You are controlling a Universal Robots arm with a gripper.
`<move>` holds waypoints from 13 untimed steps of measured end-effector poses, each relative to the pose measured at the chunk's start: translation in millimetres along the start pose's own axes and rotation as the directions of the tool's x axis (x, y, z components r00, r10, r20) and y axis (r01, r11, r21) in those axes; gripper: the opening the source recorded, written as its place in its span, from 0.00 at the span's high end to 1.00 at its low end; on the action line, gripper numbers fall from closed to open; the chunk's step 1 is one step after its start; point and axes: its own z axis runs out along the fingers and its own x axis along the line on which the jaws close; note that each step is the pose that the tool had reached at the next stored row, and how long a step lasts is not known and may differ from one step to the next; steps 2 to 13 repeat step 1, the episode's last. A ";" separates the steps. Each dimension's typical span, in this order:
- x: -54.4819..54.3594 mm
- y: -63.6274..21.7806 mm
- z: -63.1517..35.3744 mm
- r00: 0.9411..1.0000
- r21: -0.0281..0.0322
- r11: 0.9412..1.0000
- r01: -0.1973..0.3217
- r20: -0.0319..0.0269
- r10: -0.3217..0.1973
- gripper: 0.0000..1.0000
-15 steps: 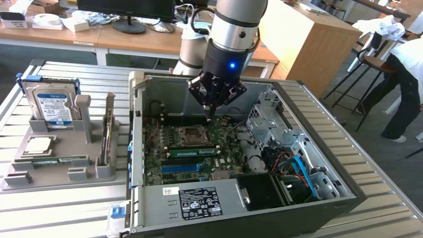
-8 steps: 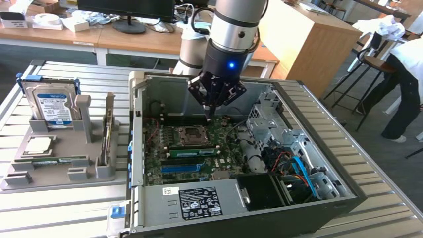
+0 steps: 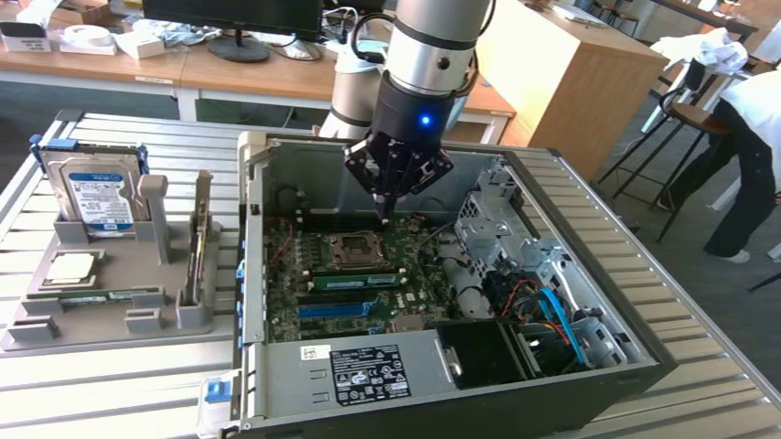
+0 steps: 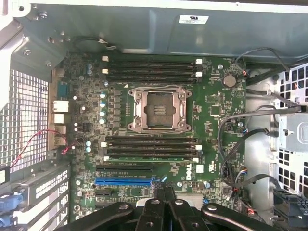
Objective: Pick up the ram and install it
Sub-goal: 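Press down the ram until it locks into place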
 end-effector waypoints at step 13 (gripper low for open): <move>0.0 0.0 0.0 1.000 0.000 1.000 0.000 0.000 0.000 0.90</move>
